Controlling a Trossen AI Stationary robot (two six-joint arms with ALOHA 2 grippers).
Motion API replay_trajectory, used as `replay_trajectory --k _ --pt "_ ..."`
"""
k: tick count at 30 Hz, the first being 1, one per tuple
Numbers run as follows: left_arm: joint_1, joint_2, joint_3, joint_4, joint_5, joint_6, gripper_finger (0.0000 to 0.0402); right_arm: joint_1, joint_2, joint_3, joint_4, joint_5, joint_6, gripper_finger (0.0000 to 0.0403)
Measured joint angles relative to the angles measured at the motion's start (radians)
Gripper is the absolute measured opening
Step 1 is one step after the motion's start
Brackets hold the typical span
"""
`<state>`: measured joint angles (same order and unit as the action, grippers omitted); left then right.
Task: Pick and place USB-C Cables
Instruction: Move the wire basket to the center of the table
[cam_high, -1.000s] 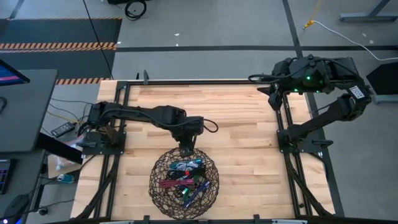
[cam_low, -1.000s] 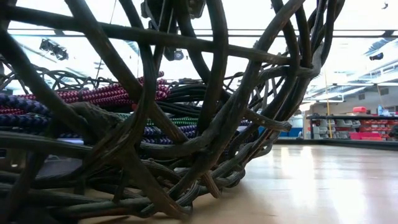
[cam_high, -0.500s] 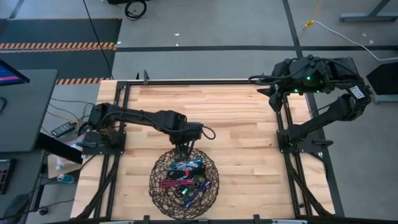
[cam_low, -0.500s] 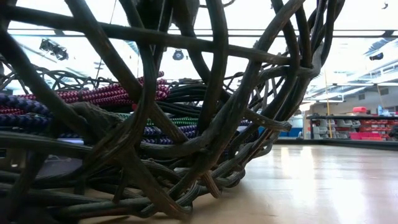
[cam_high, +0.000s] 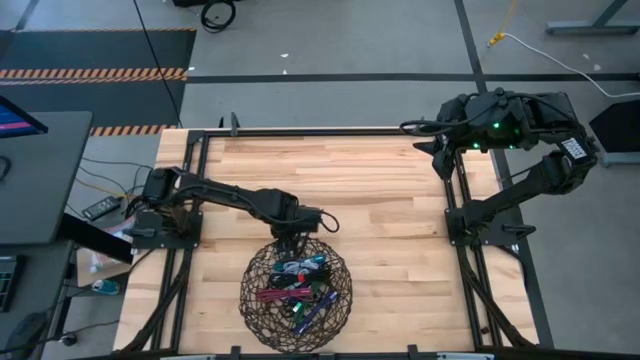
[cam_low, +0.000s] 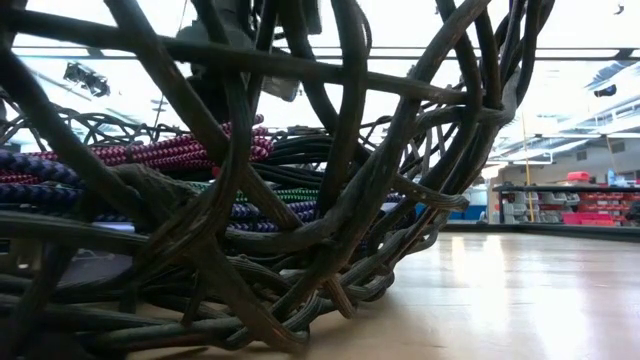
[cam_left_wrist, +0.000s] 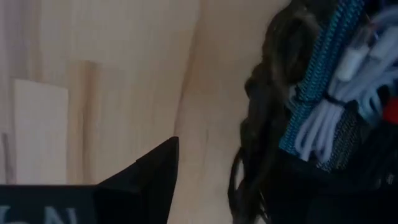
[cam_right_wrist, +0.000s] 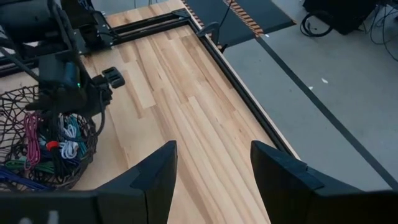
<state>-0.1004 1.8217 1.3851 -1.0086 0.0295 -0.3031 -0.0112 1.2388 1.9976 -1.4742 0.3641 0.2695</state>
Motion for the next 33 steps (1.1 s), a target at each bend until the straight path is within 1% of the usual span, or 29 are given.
replay_trajectory --k 4,10,13,15,18,22,28,33 --pt "0.018 0.000 -0.003 0.065 -0.020 -0.012 0.0177 0.000 0.000 0.000 0.000 0.000 0.001 0.0210" --pt "0.051 0.000 -0.003 0.174 -0.055 -0.017 0.0086 0.000 0.000 0.000 0.000 0.001 0.016 0.0210" --pt "0.073 0.000 -0.003 0.237 -0.064 0.037 0.0040 0.000 0.000 0.000 0.000 0.001 0.016 0.0210" --pt "0.089 0.000 -0.004 0.295 -0.073 0.058 0.0019 0.000 0.000 0.000 0.002 0.008 0.016 0.0210" --pt "0.126 0.000 -0.002 0.356 -0.106 0.053 0.0015 0.000 0.000 0.000 0.014 0.010 0.017 0.0210" --pt "0.180 0.000 -0.003 0.364 -0.159 0.068 0.0021 0.000 0.000 0.000 0.037 0.009 0.017 0.0210" --pt "0.275 0.000 -0.003 0.339 -0.157 0.145 0.0017 0.000 0.000 0.000 0.045 0.009 0.026 0.0210" --pt "0.361 0.000 -0.002 0.341 -0.179 0.192 0.0018 0.000 0.000 0.000 0.045 0.009 0.026 0.0210"
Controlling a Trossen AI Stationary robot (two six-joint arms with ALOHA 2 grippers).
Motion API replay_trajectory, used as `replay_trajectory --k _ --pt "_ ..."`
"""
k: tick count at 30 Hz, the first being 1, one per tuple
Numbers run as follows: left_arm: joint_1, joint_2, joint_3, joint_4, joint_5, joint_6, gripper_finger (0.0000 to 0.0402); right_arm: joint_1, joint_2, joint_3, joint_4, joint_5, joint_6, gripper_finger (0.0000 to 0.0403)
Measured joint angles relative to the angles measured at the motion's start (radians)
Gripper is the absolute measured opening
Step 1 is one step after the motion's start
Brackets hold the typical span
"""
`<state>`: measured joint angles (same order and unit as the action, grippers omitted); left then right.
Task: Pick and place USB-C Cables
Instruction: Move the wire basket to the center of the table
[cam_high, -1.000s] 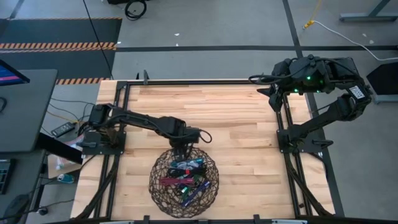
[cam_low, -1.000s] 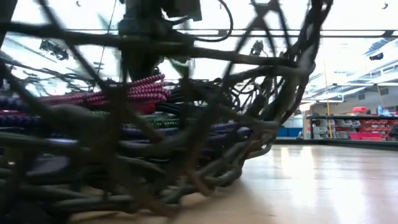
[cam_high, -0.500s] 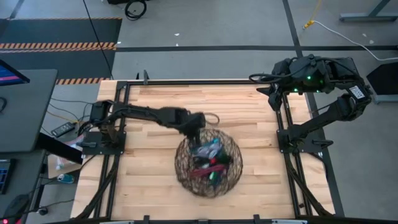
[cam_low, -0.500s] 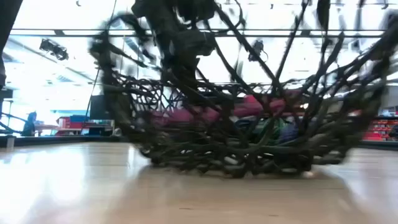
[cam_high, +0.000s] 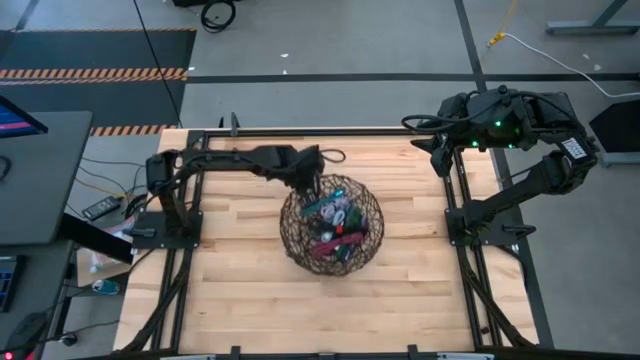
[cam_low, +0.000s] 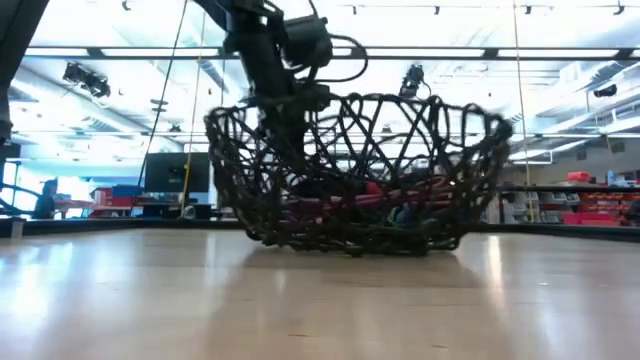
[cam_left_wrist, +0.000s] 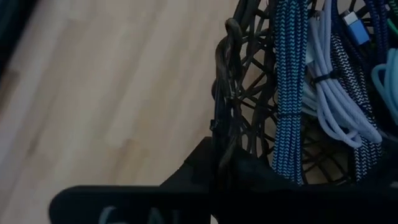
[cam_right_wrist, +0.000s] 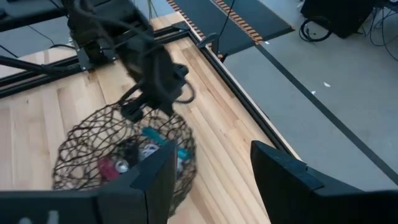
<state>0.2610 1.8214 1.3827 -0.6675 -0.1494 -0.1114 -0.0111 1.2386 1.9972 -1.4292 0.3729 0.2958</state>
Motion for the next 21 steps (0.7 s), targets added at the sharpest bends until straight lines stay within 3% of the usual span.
replay_trajectory --k 8,11,21 --pt "0.103 0.020 0.001 -0.007 -0.005 0.047 0.0018 0.000 0.000 0.000 -0.001 0.000 0.000 0.0210" --pt "0.121 0.028 0.002 -0.012 0.041 0.046 0.0018 0.000 0.000 0.000 -0.001 0.000 0.000 0.0210" --pt "0.088 0.029 0.001 -0.054 0.082 0.041 0.0018 0.000 0.000 0.000 -0.001 0.000 -0.001 0.0210"
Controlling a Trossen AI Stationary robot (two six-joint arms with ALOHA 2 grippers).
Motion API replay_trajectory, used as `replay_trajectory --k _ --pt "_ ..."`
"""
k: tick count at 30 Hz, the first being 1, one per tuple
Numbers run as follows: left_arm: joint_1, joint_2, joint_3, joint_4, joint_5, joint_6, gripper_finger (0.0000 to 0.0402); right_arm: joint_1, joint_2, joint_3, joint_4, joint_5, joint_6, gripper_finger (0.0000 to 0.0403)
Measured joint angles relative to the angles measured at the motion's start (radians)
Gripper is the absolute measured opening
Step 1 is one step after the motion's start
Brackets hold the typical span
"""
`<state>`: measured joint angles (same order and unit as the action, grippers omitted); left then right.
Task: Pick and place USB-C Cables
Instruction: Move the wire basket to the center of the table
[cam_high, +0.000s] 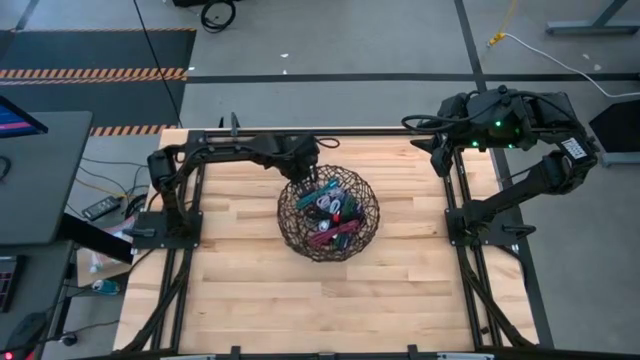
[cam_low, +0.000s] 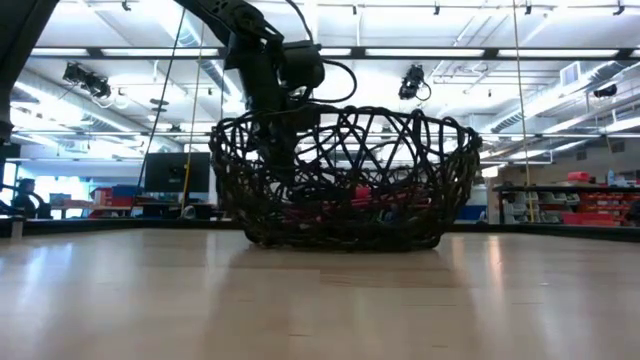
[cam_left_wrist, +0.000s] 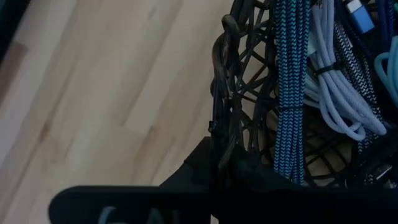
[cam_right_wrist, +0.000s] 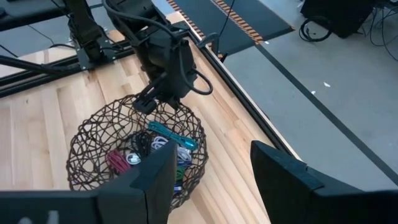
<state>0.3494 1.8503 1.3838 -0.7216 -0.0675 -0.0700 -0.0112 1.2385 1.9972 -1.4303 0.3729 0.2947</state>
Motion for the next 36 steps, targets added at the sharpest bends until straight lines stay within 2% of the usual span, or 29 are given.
replay_trajectory --k 12,20,25,32,36 --pt "0.006 -0.001 0.001 -0.027 0.001 0.030 0.0024 0.000 0.000 0.000 0.000 0.000 -0.002 0.0210" --pt "0.004 0.002 -0.003 -0.038 0.032 0.028 0.0092 0.000 0.000 0.000 0.000 0.000 0.001 0.0210" --pt "0.004 0.002 -0.003 -0.035 0.103 0.004 0.0126 0.000 0.000 0.000 0.000 -0.001 0.016 0.0210" --pt "-0.038 0.002 -0.003 -0.030 0.144 -0.048 0.0152 0.000 0.000 0.000 0.000 0.000 0.017 0.0210" --pt "-0.070 0.002 -0.002 -0.028 0.130 -0.041 0.0155 0.000 0.000 0.000 0.000 0.001 0.017 0.0210"
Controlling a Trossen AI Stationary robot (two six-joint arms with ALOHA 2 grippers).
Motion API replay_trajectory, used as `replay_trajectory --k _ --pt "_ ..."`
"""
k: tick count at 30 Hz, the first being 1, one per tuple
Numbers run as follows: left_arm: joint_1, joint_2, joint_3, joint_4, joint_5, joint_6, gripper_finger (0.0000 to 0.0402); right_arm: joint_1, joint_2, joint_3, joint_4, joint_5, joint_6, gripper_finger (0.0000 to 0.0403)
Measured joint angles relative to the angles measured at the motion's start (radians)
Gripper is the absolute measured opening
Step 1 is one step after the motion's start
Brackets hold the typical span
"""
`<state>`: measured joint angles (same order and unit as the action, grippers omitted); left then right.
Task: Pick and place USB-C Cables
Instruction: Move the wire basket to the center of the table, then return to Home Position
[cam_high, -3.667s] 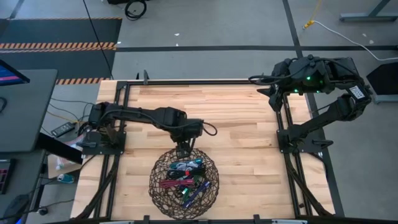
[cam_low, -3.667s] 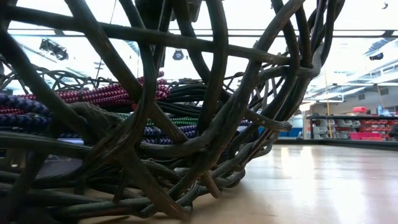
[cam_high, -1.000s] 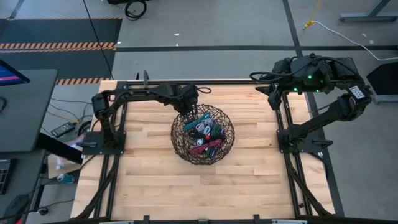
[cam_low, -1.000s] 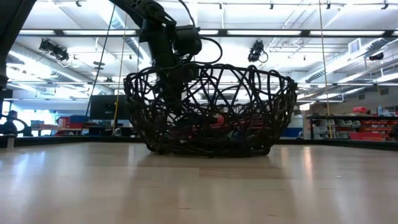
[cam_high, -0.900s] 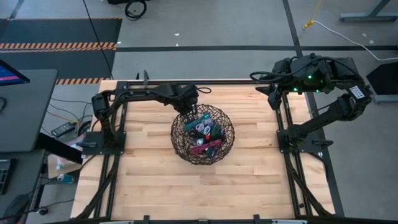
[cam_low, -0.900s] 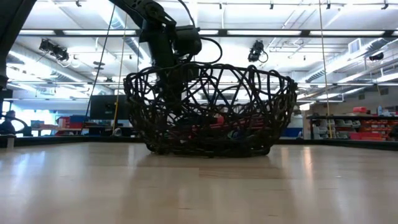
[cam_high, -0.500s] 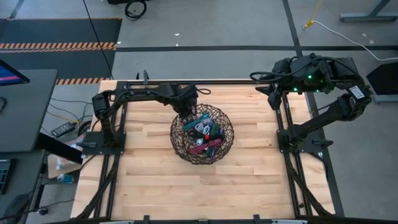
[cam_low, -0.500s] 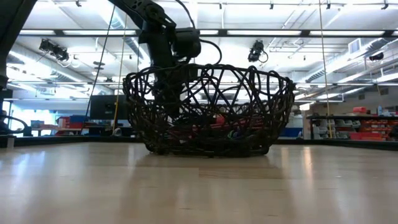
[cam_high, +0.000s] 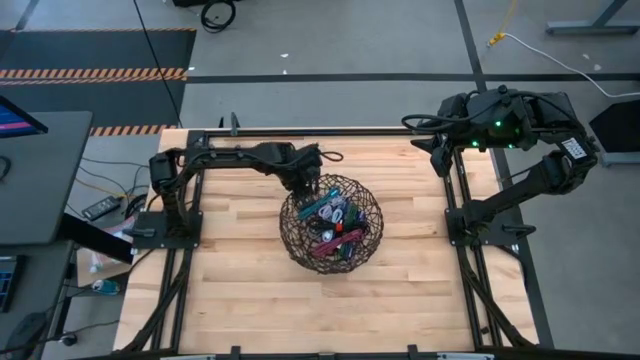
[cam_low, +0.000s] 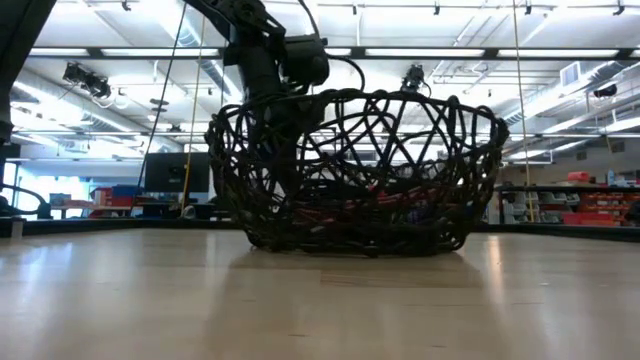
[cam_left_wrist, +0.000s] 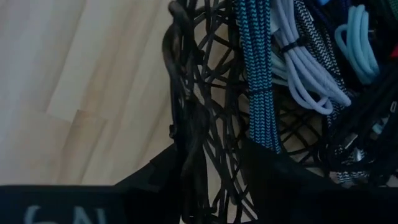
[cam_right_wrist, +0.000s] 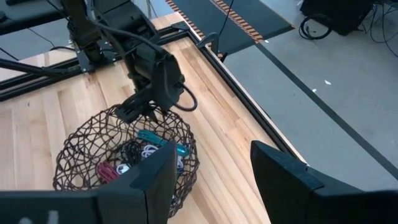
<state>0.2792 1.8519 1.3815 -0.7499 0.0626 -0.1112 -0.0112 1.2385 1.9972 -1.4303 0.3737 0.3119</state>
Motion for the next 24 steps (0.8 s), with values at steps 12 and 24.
replay_trajectory --k 12,24 --pt "-0.010 0.000 0.142 -0.072 -0.005 0.032 0.0156 0.000 0.000 0.000 -0.001 0.000 0.000 0.0210" --pt "-0.015 -0.003 0.499 -0.259 -0.133 0.149 0.0156 0.000 -0.012 0.000 -0.006 0.003 0.000 0.0210"
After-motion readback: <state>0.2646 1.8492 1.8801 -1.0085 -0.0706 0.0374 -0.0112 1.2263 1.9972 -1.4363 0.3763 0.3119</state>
